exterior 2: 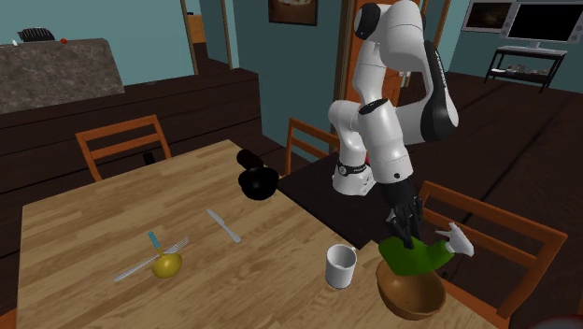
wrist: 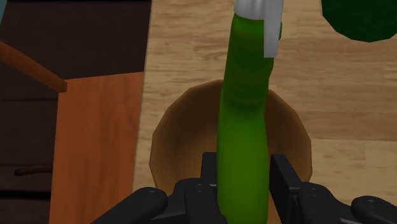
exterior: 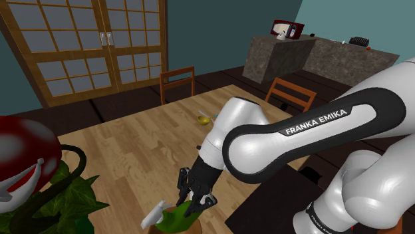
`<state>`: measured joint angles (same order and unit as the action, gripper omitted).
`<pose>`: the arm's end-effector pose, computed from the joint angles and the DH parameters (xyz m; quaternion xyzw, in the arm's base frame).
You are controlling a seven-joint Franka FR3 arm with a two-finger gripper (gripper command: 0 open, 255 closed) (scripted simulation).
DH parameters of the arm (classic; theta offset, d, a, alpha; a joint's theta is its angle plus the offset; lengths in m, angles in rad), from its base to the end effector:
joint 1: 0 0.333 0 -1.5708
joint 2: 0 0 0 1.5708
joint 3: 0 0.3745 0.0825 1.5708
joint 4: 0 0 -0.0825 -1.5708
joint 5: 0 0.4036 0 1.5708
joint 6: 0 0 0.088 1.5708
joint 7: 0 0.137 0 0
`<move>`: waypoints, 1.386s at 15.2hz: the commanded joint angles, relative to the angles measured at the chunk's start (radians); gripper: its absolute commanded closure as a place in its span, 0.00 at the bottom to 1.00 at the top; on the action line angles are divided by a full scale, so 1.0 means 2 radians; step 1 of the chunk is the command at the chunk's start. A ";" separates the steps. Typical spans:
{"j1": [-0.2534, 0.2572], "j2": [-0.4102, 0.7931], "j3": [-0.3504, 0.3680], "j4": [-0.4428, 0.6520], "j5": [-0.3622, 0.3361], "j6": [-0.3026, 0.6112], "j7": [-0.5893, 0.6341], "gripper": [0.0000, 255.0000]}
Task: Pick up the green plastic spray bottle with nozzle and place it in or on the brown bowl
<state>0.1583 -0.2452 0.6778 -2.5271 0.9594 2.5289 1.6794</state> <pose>0.3126 0.3548 0.3800 -0.6790 0.6872 0.1852 0.1800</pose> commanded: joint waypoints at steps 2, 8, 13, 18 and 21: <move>0.002 0.017 0.005 -0.005 0.010 0.021 -0.013 1.00; 0.002 0.017 0.005 -0.005 0.010 0.021 -0.013 1.00; 0.002 0.017 0.005 -0.005 0.010 0.021 -0.013 0.00; -0.001 -0.027 -0.013 -0.010 0.002 -0.024 -0.006 0.00; -0.004 -0.062 -0.031 -0.012 -0.007 -0.063 0.001 0.00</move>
<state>0.1516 -0.3521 0.6247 -2.5507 0.9508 2.4241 1.6757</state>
